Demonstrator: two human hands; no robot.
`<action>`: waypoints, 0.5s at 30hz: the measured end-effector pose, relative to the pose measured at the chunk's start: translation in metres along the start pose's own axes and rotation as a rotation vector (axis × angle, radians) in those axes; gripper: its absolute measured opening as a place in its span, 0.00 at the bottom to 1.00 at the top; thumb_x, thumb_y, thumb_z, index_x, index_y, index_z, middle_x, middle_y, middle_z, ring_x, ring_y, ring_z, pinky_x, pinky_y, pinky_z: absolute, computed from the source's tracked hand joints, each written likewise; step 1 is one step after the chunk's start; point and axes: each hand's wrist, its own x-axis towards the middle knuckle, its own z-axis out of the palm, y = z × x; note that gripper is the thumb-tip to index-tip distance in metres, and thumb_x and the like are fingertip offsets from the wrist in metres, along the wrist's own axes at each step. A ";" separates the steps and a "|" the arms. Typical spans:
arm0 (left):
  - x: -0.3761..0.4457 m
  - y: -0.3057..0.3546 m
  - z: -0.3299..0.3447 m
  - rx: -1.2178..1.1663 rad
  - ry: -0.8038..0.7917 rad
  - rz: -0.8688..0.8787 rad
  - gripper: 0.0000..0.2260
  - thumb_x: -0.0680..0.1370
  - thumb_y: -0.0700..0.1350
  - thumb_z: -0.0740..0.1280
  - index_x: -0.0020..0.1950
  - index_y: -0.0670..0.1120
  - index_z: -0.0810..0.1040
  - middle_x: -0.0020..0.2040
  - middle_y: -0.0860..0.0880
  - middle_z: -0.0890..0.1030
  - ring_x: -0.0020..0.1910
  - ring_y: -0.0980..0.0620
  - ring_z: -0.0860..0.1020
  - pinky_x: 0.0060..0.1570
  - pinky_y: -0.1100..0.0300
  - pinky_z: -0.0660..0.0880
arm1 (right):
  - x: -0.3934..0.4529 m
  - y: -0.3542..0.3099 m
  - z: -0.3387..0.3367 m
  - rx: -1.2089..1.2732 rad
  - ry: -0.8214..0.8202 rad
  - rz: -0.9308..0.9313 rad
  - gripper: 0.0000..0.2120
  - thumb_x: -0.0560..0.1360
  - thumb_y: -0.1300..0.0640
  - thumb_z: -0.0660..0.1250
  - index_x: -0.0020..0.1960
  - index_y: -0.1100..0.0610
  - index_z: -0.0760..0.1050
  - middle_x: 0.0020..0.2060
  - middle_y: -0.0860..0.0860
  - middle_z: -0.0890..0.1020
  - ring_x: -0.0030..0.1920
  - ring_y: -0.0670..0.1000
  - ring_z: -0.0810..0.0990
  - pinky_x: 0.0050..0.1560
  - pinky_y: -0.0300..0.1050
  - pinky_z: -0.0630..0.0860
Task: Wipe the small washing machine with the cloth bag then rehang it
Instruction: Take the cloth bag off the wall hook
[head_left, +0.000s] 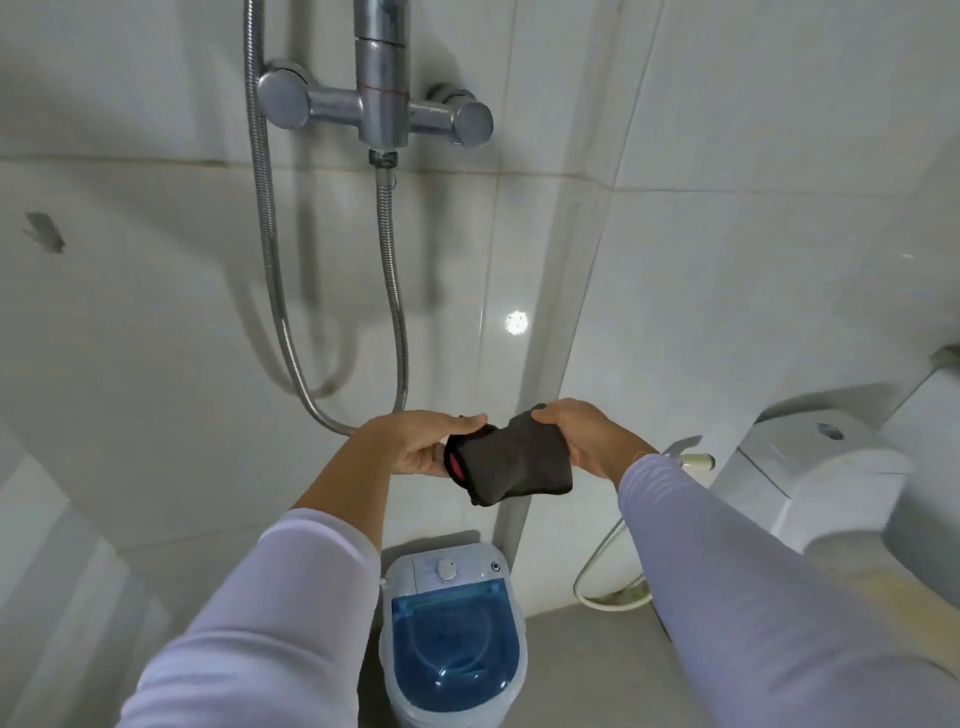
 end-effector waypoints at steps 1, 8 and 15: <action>0.011 -0.005 0.006 0.025 -0.011 0.021 0.25 0.76 0.43 0.69 0.70 0.39 0.67 0.59 0.42 0.78 0.53 0.46 0.80 0.59 0.51 0.75 | 0.004 0.010 -0.007 -0.023 0.019 -0.015 0.16 0.77 0.59 0.63 0.64 0.61 0.72 0.58 0.58 0.79 0.59 0.58 0.78 0.63 0.53 0.74; 0.117 -0.053 0.038 0.326 0.041 0.107 0.29 0.67 0.33 0.76 0.64 0.49 0.73 0.61 0.43 0.76 0.59 0.45 0.77 0.57 0.57 0.76 | 0.063 0.100 -0.046 -0.120 -0.105 0.011 0.28 0.71 0.60 0.71 0.69 0.49 0.68 0.60 0.52 0.77 0.60 0.55 0.76 0.62 0.50 0.74; 0.226 -0.115 0.035 0.900 0.266 0.198 0.19 0.68 0.44 0.76 0.57 0.43 0.81 0.54 0.45 0.83 0.53 0.48 0.80 0.52 0.59 0.76 | 0.142 0.199 -0.036 -0.365 -0.186 0.042 0.17 0.69 0.68 0.70 0.57 0.59 0.76 0.51 0.55 0.80 0.51 0.55 0.79 0.53 0.46 0.77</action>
